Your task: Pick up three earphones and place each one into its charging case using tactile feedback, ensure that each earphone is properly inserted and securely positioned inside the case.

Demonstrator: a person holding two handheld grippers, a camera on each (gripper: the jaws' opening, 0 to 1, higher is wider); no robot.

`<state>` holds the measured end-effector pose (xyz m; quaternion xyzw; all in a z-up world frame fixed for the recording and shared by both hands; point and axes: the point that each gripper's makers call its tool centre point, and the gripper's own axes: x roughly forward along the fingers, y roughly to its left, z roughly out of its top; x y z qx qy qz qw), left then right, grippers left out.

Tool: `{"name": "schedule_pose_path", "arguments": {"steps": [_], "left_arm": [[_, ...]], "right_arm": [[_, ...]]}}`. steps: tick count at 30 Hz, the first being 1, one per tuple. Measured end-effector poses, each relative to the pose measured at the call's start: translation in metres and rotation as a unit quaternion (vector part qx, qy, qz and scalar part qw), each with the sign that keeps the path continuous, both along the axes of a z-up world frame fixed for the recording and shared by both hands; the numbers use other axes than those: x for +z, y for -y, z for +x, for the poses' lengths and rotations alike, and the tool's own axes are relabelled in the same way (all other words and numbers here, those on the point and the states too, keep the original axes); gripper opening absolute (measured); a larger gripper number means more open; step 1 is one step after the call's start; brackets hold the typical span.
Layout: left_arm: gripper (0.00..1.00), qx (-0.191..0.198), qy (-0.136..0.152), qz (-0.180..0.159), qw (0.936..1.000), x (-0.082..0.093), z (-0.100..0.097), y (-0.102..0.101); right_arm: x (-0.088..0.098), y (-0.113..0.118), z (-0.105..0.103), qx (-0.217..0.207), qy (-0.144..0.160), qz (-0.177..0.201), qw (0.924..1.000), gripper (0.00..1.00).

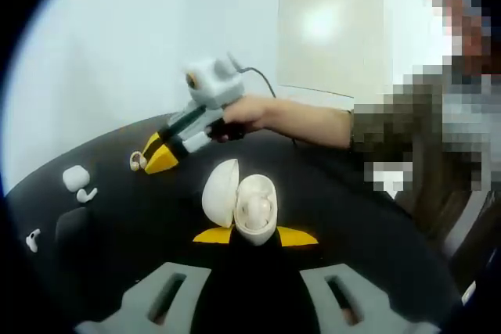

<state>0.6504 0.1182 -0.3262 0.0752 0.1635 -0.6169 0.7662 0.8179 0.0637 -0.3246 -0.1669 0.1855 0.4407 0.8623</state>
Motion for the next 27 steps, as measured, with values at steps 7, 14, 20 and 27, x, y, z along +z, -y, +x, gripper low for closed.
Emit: {"name": "schedule_pose_path", "arguments": {"steps": [7, 14, 20, 27], "left_arm": [[0.16, 0.0, -0.001, 0.0, 1.0, 0.0, 0.0, 0.0], [0.16, 0.001, -0.001, 0.0, 1.0, 0.0, 0.0, 0.0], [0.16, 0.001, -0.001, 0.0, 1.0, 0.001, 0.0, 0.0], [0.16, 0.0, 0.0, 0.0, 1.0, 0.001, 0.0, 0.0]], "right_arm": [[-0.001, -0.013, -0.016, 0.033, -0.022, 0.004, 0.9992, 0.23], [-0.001, -0.043, -0.037, 0.093, -0.046, 0.018, 0.9944, 0.23], [0.041, -0.038, -0.013, 0.056, -0.05, 0.115, 0.9905, 0.23], [0.016, -0.035, 0.029, 0.002, -0.102, 0.125, 0.9868, 0.23]]}}
